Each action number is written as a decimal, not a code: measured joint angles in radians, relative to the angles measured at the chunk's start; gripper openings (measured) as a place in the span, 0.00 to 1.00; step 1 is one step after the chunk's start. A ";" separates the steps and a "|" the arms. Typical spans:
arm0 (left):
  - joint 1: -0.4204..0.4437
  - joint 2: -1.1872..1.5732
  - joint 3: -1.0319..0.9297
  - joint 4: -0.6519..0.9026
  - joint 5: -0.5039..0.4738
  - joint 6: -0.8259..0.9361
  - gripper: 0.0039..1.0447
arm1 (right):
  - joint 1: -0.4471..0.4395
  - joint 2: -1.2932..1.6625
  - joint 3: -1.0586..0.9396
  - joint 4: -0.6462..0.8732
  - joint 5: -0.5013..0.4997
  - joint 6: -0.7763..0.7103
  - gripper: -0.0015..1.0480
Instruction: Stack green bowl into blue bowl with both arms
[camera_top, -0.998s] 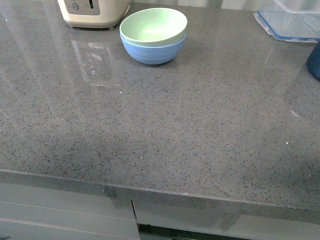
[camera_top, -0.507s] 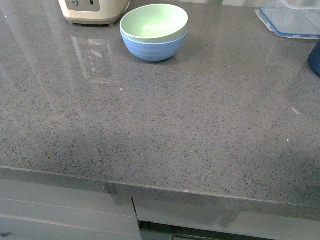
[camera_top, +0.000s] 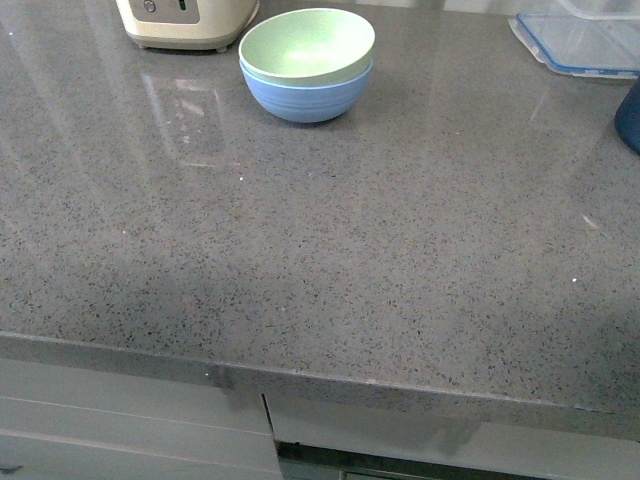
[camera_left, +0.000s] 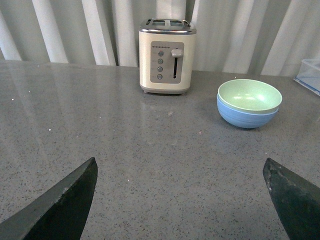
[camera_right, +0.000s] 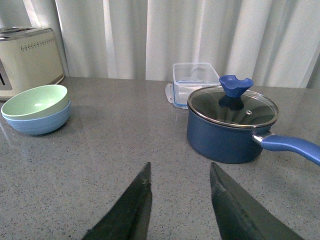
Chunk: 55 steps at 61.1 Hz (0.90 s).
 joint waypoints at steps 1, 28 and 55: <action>0.000 0.000 0.000 0.000 0.000 0.000 0.94 | 0.000 0.000 0.000 0.000 0.000 0.000 0.53; 0.000 0.000 0.000 0.000 0.000 0.000 0.94 | 0.000 0.000 0.000 0.000 0.000 0.001 0.90; 0.000 0.000 0.000 0.000 0.000 0.000 0.94 | 0.000 0.000 0.000 0.000 0.000 0.001 0.90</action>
